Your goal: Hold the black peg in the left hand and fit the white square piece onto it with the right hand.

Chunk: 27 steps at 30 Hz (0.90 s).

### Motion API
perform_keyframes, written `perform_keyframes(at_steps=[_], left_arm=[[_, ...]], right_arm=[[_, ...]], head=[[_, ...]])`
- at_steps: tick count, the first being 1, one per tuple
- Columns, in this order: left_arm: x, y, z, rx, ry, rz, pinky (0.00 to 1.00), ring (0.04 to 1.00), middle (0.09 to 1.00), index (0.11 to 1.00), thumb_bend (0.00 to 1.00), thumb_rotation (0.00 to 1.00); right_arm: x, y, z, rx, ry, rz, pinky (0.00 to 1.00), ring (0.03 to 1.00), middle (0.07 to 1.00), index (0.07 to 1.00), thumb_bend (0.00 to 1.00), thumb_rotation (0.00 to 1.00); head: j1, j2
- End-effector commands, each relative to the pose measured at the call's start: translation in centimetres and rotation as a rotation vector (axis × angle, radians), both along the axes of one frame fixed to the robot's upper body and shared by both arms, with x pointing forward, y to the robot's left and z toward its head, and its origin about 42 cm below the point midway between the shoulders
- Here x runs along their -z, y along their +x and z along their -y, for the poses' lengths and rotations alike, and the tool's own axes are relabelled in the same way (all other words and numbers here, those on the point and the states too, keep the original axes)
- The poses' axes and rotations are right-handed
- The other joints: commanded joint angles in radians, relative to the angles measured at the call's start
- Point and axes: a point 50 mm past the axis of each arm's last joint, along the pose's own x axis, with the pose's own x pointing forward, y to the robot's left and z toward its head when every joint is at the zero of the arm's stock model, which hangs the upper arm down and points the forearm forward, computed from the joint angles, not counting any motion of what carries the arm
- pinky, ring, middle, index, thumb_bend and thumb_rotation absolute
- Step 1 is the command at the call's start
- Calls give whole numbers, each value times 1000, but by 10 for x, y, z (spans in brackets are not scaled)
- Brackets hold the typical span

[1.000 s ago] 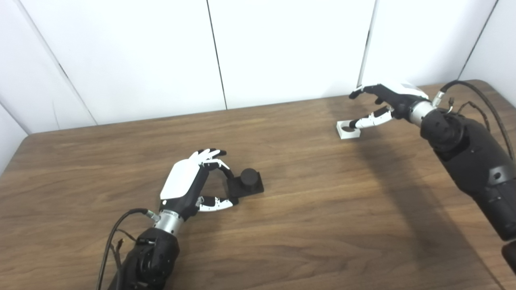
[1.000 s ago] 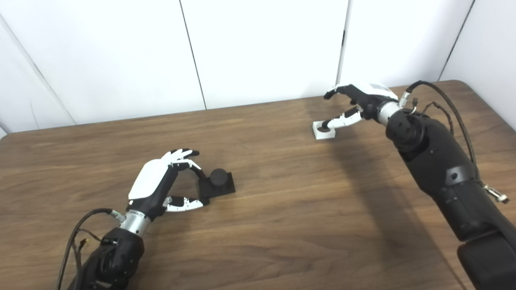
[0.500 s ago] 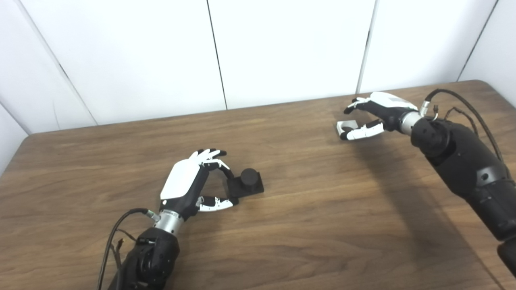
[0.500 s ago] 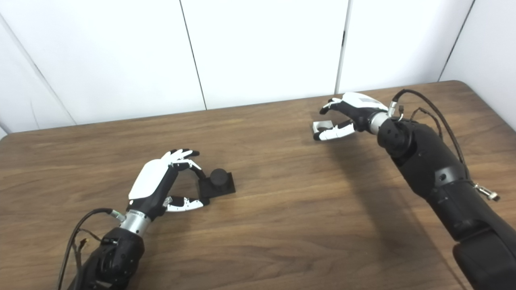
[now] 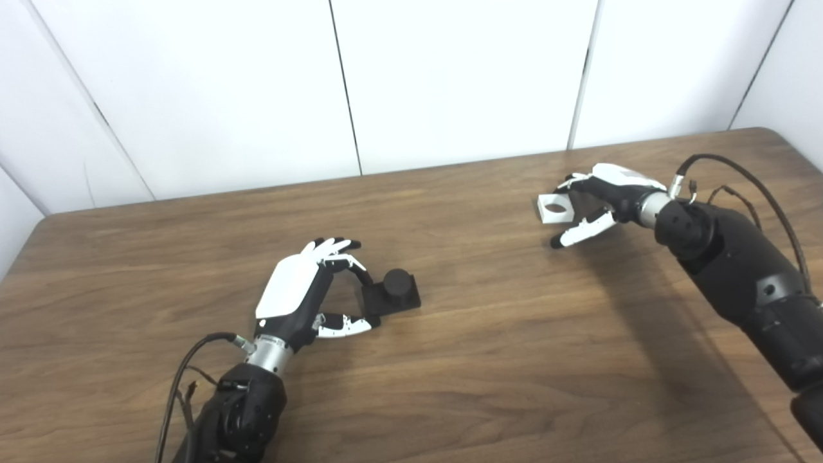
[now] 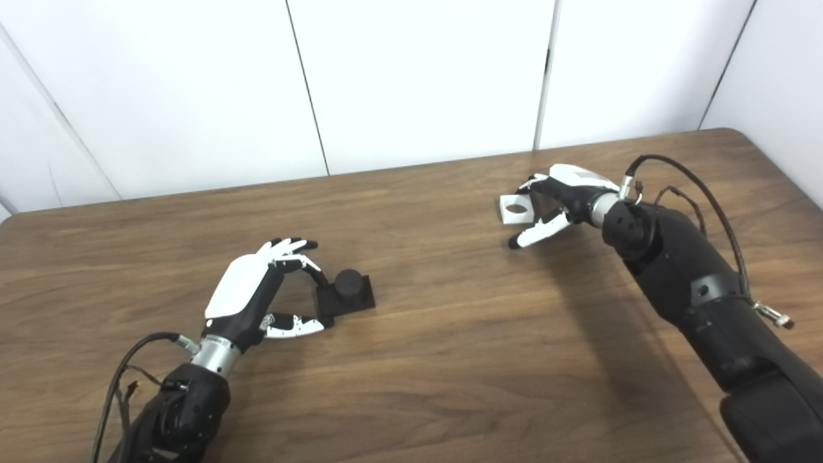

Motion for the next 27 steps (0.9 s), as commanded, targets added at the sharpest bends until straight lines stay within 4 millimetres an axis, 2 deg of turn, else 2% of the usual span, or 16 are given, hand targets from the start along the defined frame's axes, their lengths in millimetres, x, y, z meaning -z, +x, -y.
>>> perform_keyframes(at_steps=[1, 10, 16, 17, 19, 27], left_arm=[[-5, 3, -12, -27, 43, 10, 965, 921, 870, 489, 518, 81], [-5, 0, -13, -30, 47, 7, 971, 922, 870, 489, 517, 80], [-5, -2, -16, -33, 48, 8, 972, 921, 869, 489, 517, 80], [-5, -3, -16, -34, 49, 8, 971, 920, 869, 489, 517, 79], [-5, -3, -16, -33, 50, 9, 970, 918, 868, 489, 518, 79], [-6, -3, -16, -32, 47, 10, 975, 916, 868, 489, 518, 79]], right_arm=[[-26, 10, -2, -21, -5, 87, 1000, 1000, 971, 822, 850, 382], [-18, 9, 2, -9, -3, 124, 1000, 981, 945, 780, 795, 280], [-8, 7, 1, 20, 50, 221, 981, 906, 866, 654, 695, 120], [-7, 7, 2, 21, 58, 234, 982, 893, 848, 546, 573, 130], [-5, 7, 2, 20, 63, 248, 983, 888, 839, 503, 526, 134], [-3, 7, 4, 11, 67, 283, 964, 883, 816, 486, 512, 133]], head=[[0, 2], [8, 6], [11, 13], [11, 13], [12, 14], [12, 16]])
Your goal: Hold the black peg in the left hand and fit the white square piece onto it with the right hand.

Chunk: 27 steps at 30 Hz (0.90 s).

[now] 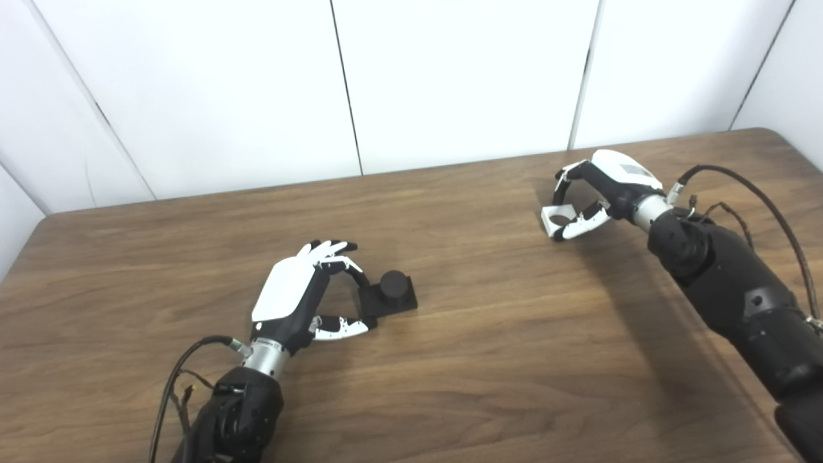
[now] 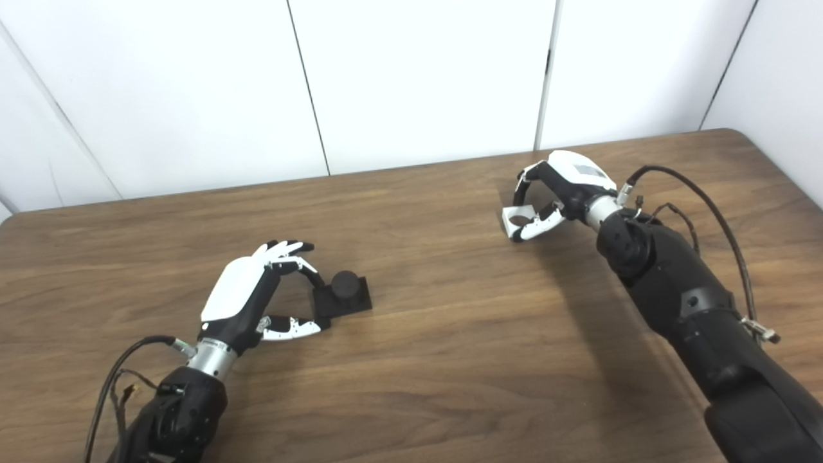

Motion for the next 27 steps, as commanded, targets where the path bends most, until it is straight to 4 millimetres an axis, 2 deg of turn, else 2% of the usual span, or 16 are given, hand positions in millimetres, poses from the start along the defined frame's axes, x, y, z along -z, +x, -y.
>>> perform_keyframes(at_steps=[1, 10, 17, 27], left_arm=[[-6, 1, -12, -22, 44, 14, 976, 917, 868, 489, 517, 79], [-8, 1, -12, -22, 47, 19, 972, 915, 869, 489, 517, 79], [-9, 4, -11, -21, 46, 20, 958, 914, 866, 489, 517, 79], [-10, 6, -10, -20, 52, 18, 949, 916, 867, 489, 517, 79]], right_arm=[[-18, 6, 6, 10, -19, 59, 962, 884, 815, 486, 512, 134], [-22, 5, 7, 0, -10, 80, 933, 866, 802, 486, 514, 134], [-34, 2, 4, -26, -7, 152, 927, 863, 796, 485, 517, 134], [-75, -12, -7, -78, 37, 319, 982, 942, 830, 484, 517, 136]], head=[[0, 0], [4, 5], [2, 2], [9, 4]])
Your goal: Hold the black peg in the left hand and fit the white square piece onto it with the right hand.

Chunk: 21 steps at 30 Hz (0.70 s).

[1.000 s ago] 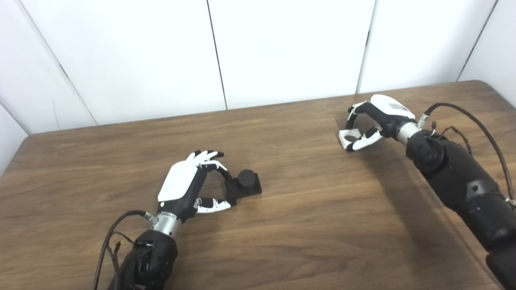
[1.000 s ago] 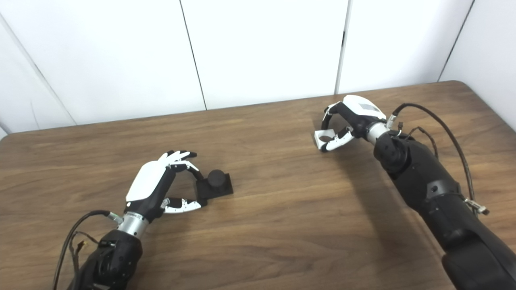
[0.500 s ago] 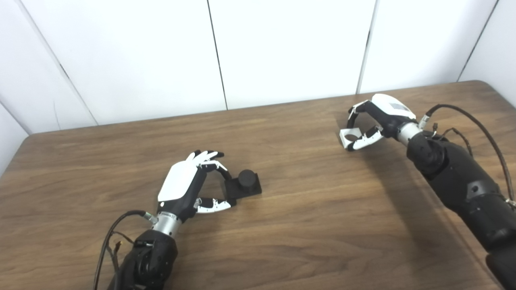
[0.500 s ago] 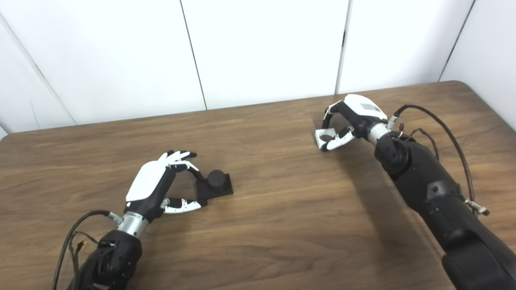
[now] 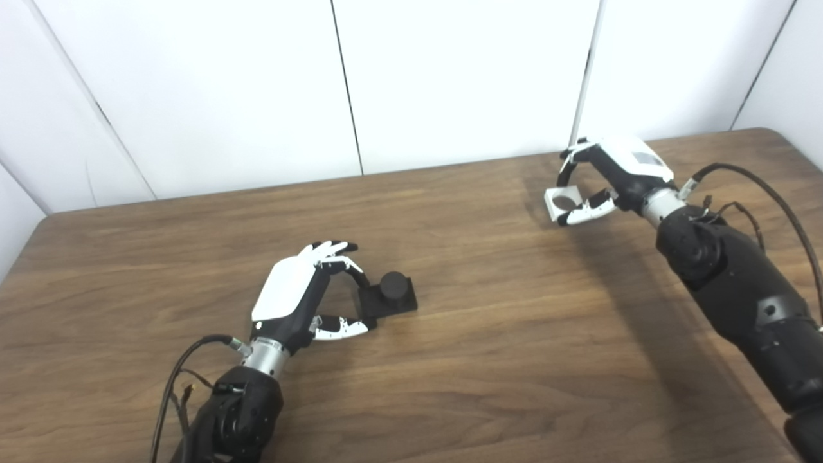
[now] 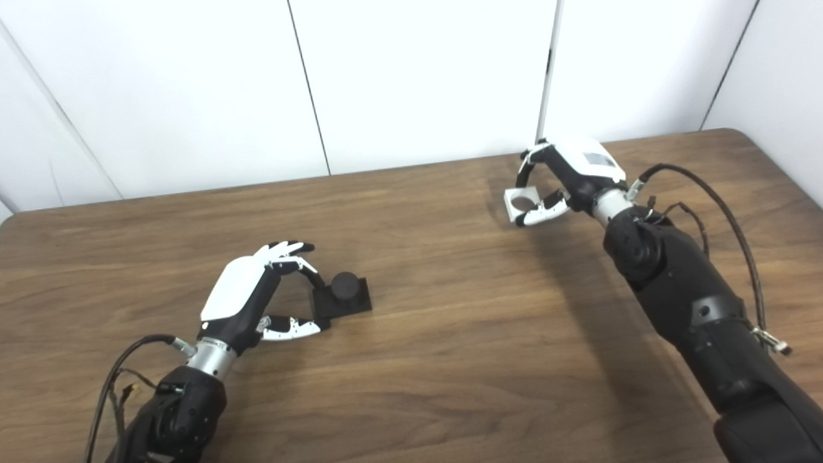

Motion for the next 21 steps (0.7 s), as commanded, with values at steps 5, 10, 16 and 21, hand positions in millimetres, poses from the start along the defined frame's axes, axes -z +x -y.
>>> perform_keyframes(at_steps=[5, 10, 16, 21], left_arm=[[-6, 7, -9, -22, 40, 16, 955, 915, 866, 489, 518, 78], [-6, 8, -8, -19, 40, 16, 955, 916, 866, 489, 518, 79], [-6, 9, -4, -19, 50, 11, 955, 917, 868, 489, 517, 79], [-6, 8, -1, -18, 51, 15, 942, 913, 867, 488, 517, 80]], right_arm=[[-63, -8, -17, -102, 9, 169, 946, 938, 833, 483, 517, 138], [-77, -20, -39, -198, 40, 207, 947, 941, 821, 482, 517, 137], [-90, -39, -72, -317, 44, 227, 858, 920, 811, 480, 519, 140], [-97, -56, -99, -404, 61, 238, 851, 908, 806, 479, 519, 140]], head=[[0, 4], [7, 3], [32, 4], [51, 8]])
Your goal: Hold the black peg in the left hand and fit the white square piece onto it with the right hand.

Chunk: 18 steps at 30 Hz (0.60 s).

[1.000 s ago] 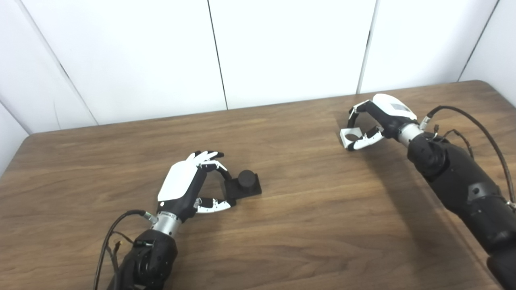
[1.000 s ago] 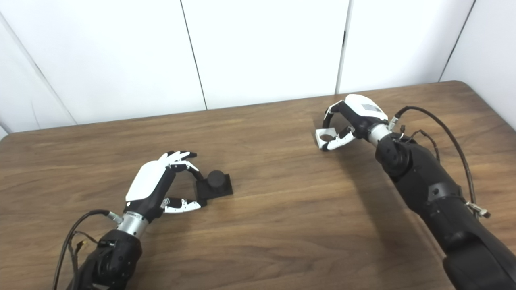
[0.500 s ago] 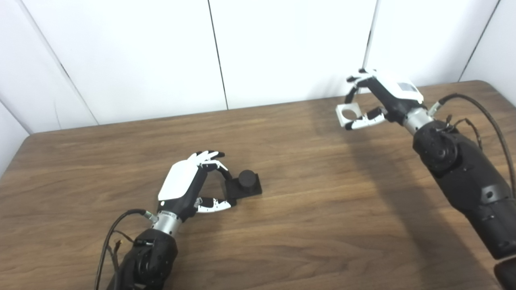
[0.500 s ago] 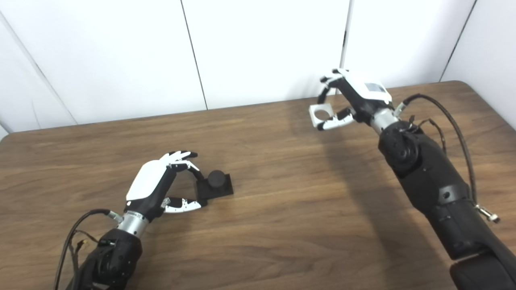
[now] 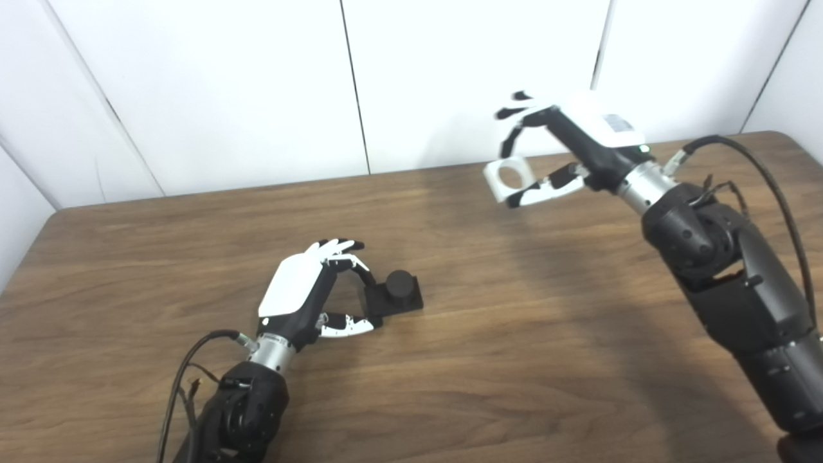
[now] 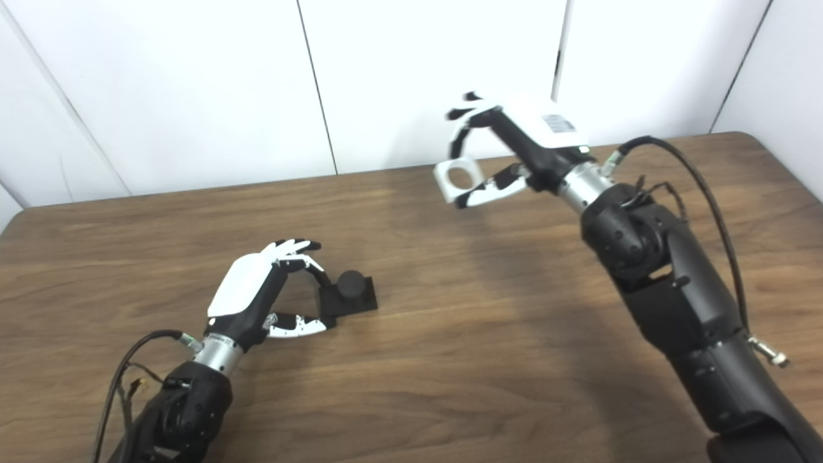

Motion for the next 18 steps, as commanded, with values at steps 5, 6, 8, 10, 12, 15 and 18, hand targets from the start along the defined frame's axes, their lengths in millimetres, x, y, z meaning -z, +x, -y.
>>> perform_keyframes(at_steps=[5, 6, 8, 10, 12, 15, 18], left_arm=[[-5, 6, -1, -17, 36, 12, 958, 919, 869, 488, 518, 79], [-5, 6, 0, -19, 34, 8, 963, 921, 870, 488, 518, 79], [-5, 5, 0, -23, 33, 4, 969, 923, 872, 489, 518, 78], [-5, 6, 1, -23, 33, 5, 969, 923, 871, 489, 518, 78], [-5, 6, 1, -23, 33, 4, 968, 923, 870, 489, 518, 78], [-3, 8, 2, -23, 35, -9, 952, 916, 864, 488, 518, 77], [1, 12, 2, -26, 23, -47, 959, 923, 871, 489, 518, 77]], right_arm=[[-22, -14, -26, -85, 18, 58, 895, 914, 804, 479, 519, 140], [-21, -15, -30, -97, 22, 53, 890, 913, 803, 479, 519, 141], [-20, -18, -37, -120, 28, 47, 873, 910, 802, 479, 518, 142], [-19, -21, -45, -141, 25, 38, 867, 911, 805, 479, 518, 143], [-18, -24, -50, -152, 22, 29, 865, 913, 807, 479, 517, 143], [-16, -28, -58, -173, 16, 20, 924, 913, 806, 479, 519, 141], [-15, -29, -64, -191, 0, 13, 973, 921, 808, 479, 519, 141]], head=[[17, 5], [19, 6], [22, 6], [27, 7], [30, 8], [35, 7], [37, 8]])
